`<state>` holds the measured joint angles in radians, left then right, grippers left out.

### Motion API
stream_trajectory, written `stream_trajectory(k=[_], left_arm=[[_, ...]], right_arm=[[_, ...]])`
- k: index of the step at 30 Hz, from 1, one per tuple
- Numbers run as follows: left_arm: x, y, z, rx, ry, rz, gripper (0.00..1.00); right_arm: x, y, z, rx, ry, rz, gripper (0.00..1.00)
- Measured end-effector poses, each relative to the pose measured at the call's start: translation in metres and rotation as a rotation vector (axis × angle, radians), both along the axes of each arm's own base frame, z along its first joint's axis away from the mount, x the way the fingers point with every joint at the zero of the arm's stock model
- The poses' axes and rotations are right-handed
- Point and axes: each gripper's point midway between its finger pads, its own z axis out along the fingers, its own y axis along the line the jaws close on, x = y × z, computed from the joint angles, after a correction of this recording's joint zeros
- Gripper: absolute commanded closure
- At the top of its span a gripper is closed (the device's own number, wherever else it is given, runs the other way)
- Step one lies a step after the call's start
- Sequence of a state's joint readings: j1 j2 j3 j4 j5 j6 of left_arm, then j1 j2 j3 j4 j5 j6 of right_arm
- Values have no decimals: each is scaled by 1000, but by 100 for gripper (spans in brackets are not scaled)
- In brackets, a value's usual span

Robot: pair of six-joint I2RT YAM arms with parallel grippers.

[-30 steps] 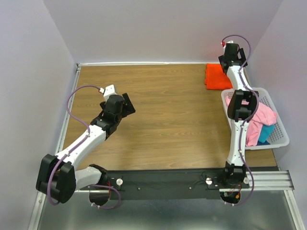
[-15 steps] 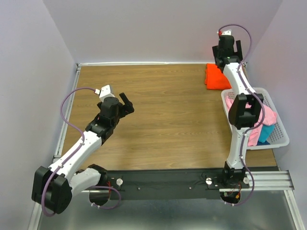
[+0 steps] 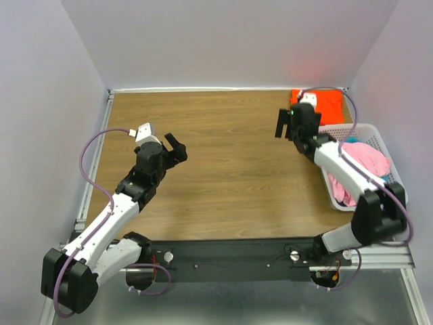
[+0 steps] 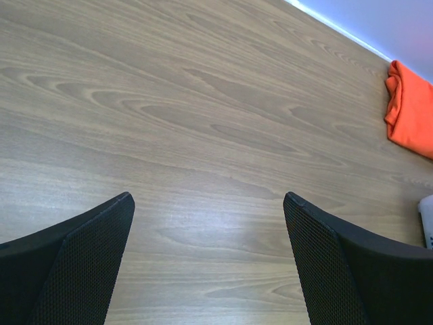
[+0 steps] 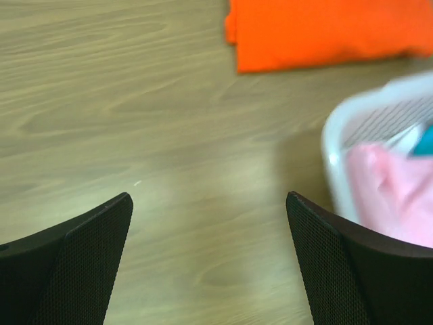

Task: Fold and stack the t-shirts
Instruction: Reset both grippers

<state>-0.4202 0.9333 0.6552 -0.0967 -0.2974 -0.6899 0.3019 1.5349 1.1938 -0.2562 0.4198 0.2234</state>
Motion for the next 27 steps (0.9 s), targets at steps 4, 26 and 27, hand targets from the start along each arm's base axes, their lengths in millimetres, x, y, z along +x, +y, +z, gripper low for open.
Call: stream_trajectory(k=[4,26,27], left_arm=[[-3,2,-8,2,16,8,2],[-22,30,9,-9,-77,109,2],[-23,32,11,-12,-81,116,2]], right_arm=[[-67,7,-24,113,-11,6,0],[-156,-2,17,522,-346,-13,0],[-156,-2,19,526,-353,-13,0]])
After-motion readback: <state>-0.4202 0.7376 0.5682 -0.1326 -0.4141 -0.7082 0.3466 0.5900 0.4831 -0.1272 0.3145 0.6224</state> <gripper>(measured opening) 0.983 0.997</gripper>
